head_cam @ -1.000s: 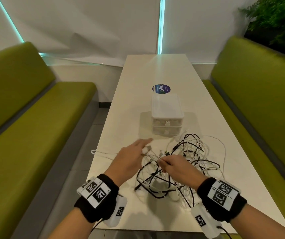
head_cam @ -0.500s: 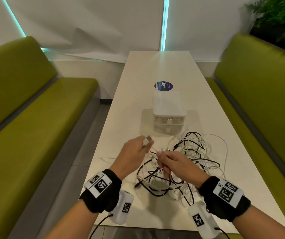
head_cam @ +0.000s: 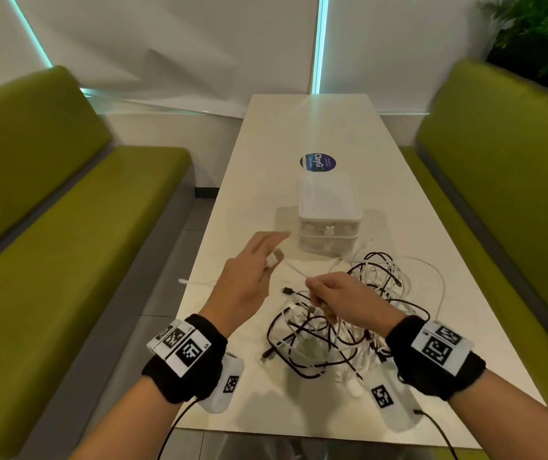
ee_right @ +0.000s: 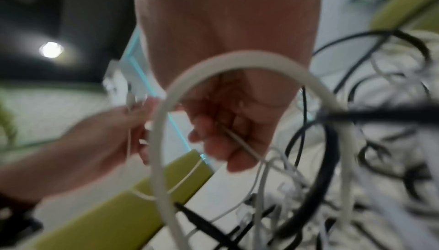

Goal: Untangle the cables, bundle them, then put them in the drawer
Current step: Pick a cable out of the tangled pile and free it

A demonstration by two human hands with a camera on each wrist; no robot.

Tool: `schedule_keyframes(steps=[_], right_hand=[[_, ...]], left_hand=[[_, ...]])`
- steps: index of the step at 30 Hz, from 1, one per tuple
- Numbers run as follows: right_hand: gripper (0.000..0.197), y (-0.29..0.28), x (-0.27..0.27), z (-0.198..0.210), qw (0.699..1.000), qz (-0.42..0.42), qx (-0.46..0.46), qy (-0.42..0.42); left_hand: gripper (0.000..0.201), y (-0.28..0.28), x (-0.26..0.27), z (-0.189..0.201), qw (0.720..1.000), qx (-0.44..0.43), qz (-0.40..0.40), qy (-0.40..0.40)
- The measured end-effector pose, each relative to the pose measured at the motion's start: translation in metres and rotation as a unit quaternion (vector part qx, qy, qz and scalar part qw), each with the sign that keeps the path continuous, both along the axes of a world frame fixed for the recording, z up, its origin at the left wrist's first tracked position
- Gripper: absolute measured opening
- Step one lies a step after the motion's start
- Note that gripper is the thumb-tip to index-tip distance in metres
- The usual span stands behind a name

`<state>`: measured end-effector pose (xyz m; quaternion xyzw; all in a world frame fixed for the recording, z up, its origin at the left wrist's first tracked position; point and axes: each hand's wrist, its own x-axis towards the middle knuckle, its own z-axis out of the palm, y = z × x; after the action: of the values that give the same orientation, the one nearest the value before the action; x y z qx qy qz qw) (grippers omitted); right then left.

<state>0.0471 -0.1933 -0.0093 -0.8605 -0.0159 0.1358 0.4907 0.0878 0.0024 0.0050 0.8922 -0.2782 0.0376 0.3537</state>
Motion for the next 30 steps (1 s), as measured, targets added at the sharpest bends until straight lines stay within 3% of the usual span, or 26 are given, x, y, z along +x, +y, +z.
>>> schedule_keyframes(steps=[2, 4, 6, 9, 13, 22, 26, 30], right_hand=[[0.044, 0.002, 0.005, 0.002, 0.997, 0.038, -0.060, 0.000], [0.039, 0.001, 0.008, 0.002, 0.998, 0.049, -0.042, -0.005], [0.036, -0.003, 0.008, -0.001, 0.998, 0.050, -0.027, -0.016], [0.035, -0.010, 0.003, -0.010, 0.997, 0.069, -0.039, -0.019], [0.043, -0.010, -0.006, -0.022, 0.991, 0.100, -0.086, -0.034], [0.041, -0.014, -0.011, -0.040, 0.975, 0.118, -0.148, -0.117], [0.038, -0.014, -0.011, -0.036, 0.970, 0.099, -0.187, -0.121], [0.036, -0.013, -0.010, -0.035, 0.964, 0.090, -0.220, -0.122]], left_hand=[[0.063, -0.010, -0.006, 0.003, 0.998, 0.042, -0.047, 0.010], [0.054, -0.021, -0.007, -0.002, 0.986, 0.144, -0.080, 0.023], [0.041, -0.026, -0.006, -0.010, 0.979, 0.184, -0.087, 0.023], [0.023, -0.026, -0.005, -0.020, 0.981, 0.182, -0.069, 0.010], [0.043, -0.022, -0.005, -0.023, 0.985, 0.160, -0.044, 0.040], [0.042, 0.010, 0.003, -0.009, 0.996, 0.025, -0.009, 0.084], [0.020, 0.021, 0.005, -0.001, 0.993, -0.070, 0.022, 0.093], [0.022, 0.019, 0.011, -0.010, 0.995, 0.042, 0.064, 0.066]])
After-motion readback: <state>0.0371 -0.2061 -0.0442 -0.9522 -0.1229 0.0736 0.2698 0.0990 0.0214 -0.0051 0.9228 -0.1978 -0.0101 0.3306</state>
